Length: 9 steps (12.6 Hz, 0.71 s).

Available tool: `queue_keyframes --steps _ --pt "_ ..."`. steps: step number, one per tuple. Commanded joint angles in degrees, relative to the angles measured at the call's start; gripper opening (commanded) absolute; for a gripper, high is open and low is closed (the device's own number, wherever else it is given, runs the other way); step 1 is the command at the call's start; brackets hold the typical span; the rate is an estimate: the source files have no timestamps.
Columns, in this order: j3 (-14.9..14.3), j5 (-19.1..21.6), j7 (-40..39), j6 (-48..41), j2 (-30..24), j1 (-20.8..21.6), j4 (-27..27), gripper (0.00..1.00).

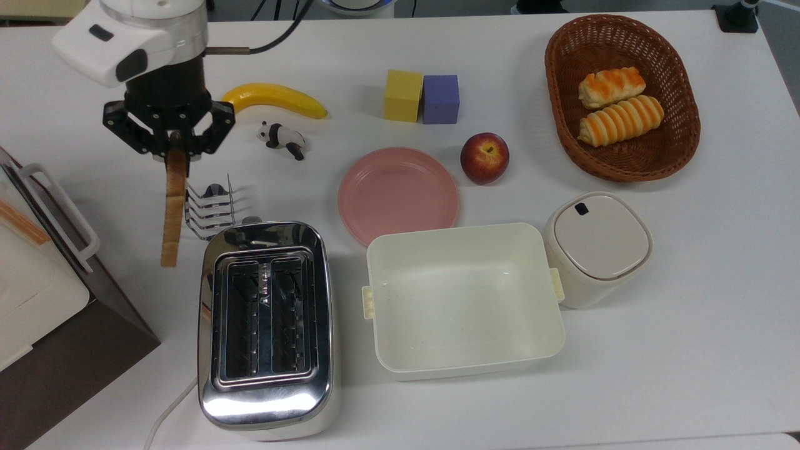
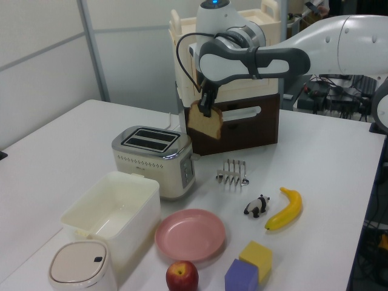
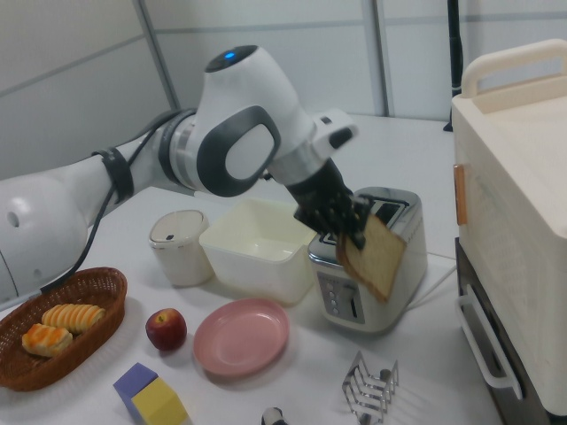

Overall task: Put the bread in the toaster
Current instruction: 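Lift the bread slice up out of the metal rack, then carry the bread slice over the toaster slot and tilt it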

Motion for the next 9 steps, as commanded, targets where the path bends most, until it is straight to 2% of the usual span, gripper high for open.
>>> queue_keyframes --steps 1,3,5,9 --pt "4.4 0.3 4.0 7.5 -0.8 0.5 -0.8 0.00" --pt "6.2 0.2 7.0 12.7 -0.5 1.3 -1.1 0.00" --pt "6.3 0.1 9.4 16.3 -0.4 2.1 -1.1 0.00" --pt "6.4 0.1 10.5 17.8 -0.4 2.9 -1.1 0.00"
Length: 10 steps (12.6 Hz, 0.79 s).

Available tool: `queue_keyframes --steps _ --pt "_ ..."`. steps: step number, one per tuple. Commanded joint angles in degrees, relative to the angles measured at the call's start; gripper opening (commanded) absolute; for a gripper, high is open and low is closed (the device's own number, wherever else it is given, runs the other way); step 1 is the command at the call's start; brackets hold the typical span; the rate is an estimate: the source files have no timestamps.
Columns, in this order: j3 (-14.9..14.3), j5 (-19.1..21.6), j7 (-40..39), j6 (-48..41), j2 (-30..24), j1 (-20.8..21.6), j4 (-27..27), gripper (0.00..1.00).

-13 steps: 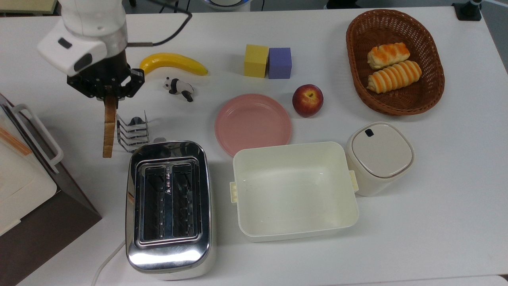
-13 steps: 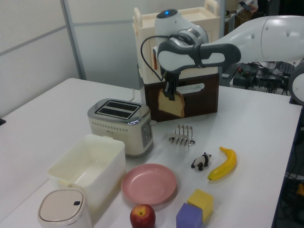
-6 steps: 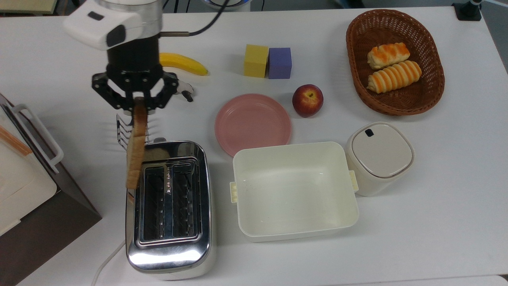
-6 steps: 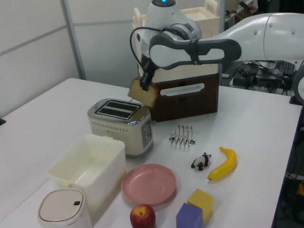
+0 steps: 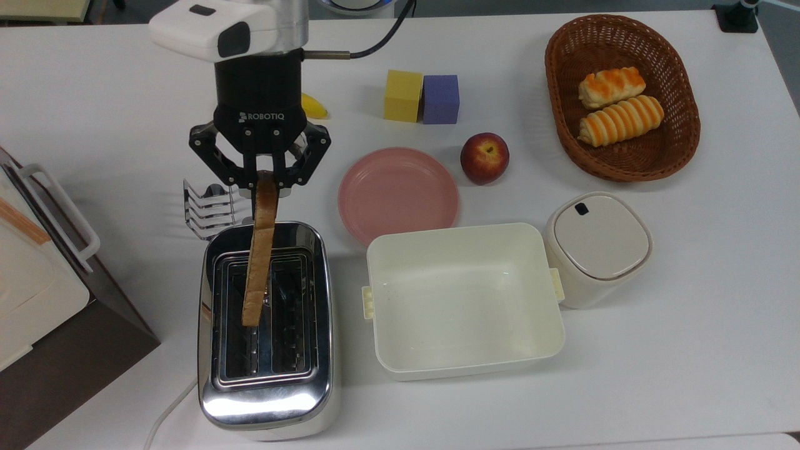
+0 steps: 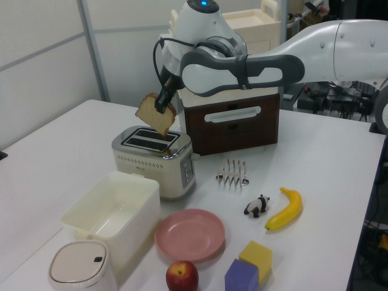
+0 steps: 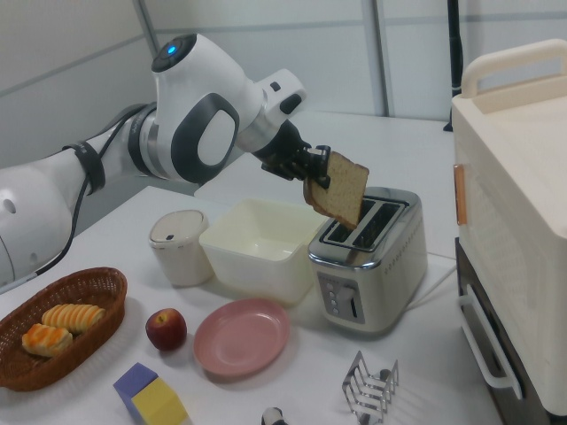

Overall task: Put the bread in the toaster
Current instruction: 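Carry the bread slice over the toaster slot and tilt it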

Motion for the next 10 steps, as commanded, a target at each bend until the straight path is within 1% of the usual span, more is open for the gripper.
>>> queue_keyframes --steps 1,4,5,6,7,10 --pt "-0.1 0.1 1.3 2.3 -0.6 0.4 -1.1 0.00" --pt "-0.1 0.0 1.1 2.6 0.3 0.4 -1.6 0.00" --pt "-0.1 -0.5 1.1 3.1 0.5 0.5 -2.6 0.00" --pt "0.3 -0.6 1.2 4.6 1.2 0.6 -3.2 0.00" --pt "1.4 -0.8 1.2 5.2 1.5 1.1 -3.2 0.00" --pt "1.5 -0.7 1.2 5.2 1.7 1.2 -3.3 0.00"
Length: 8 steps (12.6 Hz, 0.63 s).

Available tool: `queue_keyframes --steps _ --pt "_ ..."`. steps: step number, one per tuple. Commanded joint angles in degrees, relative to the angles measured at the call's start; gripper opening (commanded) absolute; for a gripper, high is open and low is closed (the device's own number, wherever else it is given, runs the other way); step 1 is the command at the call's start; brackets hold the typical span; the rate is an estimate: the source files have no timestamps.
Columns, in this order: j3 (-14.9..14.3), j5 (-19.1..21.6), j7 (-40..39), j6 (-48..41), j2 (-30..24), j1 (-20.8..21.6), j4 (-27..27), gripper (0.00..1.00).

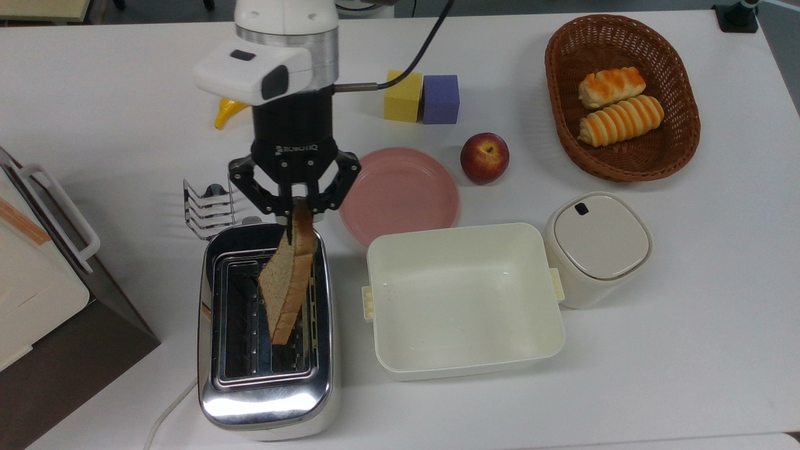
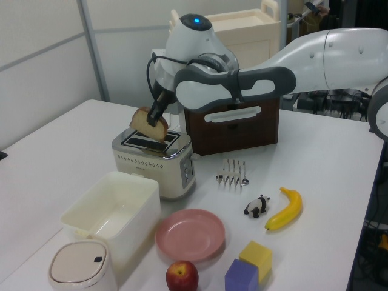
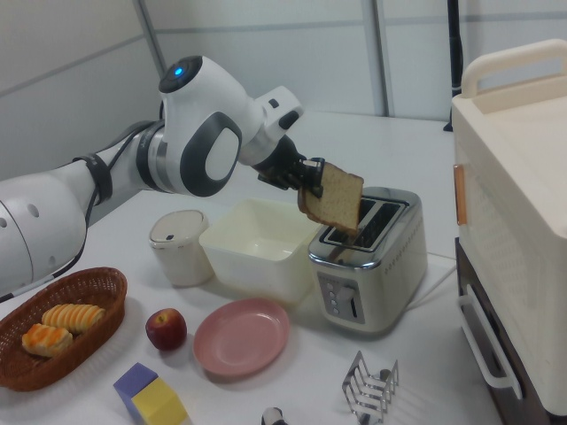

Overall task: Put the bread in the toaster
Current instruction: 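Carry the bread slice over the toaster slot and tilt it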

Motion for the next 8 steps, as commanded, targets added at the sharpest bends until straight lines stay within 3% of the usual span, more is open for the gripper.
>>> queue_keyframes --steps 1,8 --pt "0.1 -0.6 1.1 1.5 -0.4 0.4 -1.8 0.00" --pt "0.2 -0.6 1.1 1.5 -0.7 0.4 -1.2 0.00"
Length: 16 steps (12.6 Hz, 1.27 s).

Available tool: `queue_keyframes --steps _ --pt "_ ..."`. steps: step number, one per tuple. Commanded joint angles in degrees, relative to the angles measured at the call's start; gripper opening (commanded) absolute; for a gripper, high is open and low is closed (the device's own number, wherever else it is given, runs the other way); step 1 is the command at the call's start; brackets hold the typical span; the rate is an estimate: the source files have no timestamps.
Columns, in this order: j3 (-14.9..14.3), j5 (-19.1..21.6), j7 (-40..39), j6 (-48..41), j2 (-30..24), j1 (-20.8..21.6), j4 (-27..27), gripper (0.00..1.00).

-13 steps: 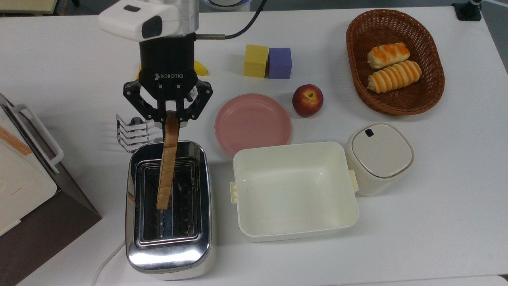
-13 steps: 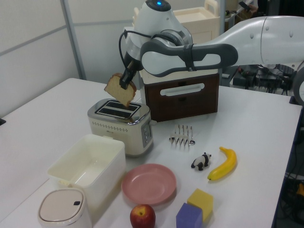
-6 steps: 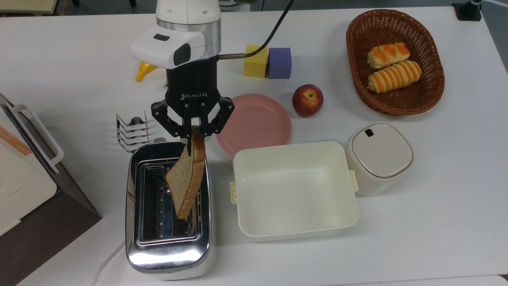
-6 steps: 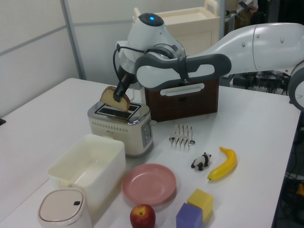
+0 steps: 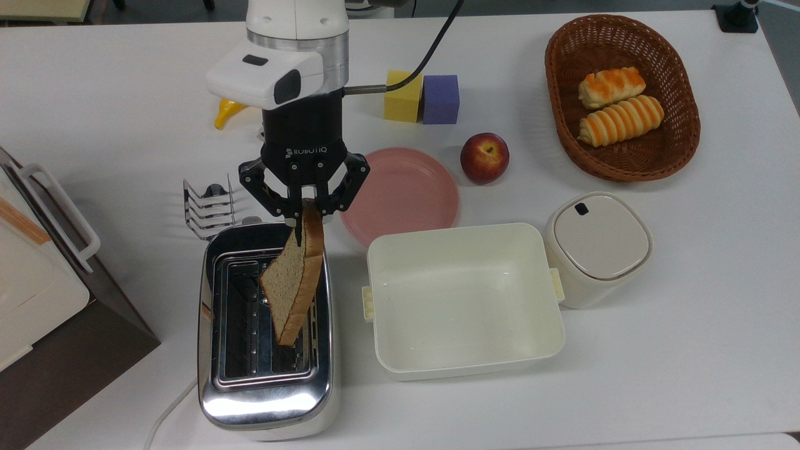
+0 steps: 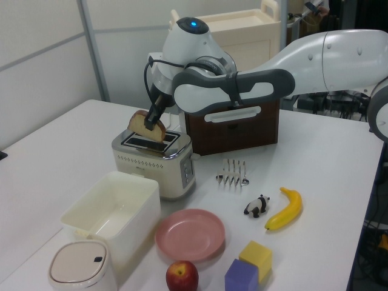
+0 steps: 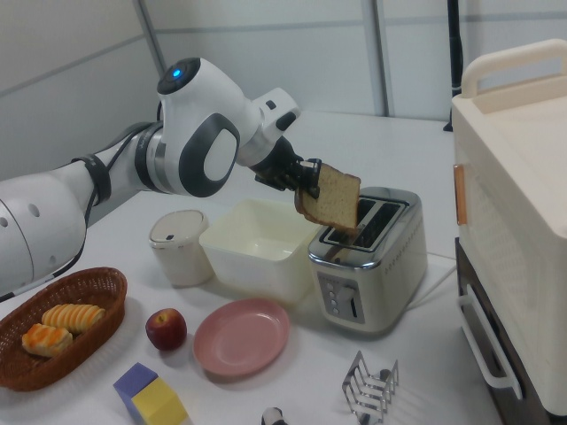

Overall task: Put the bread in the toaster
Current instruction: 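Carry the bread slice over the toaster slot and tilt it, then lower the bread slice upright into the toaster slot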

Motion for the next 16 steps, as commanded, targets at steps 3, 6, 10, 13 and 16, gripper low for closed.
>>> queue_keyframes --steps 3,6,10,13,16 --pt "0.0 -0.7 1.0 1.5 -1.1 0.1 -0.9 0.00" --pt "0.0 -0.5 0.8 1.5 -2.4 0.0 -0.7 0.00" --pt "0.0 -0.8 0.4 1.5 -2.3 -0.1 -1.0 0.00" --pt "0.0 -1.2 0.4 1.5 -2.2 -0.1 -1.1 0.00" --pt "0.0 -1.4 0.3 1.5 -1.9 -0.1 -1.7 0.00"
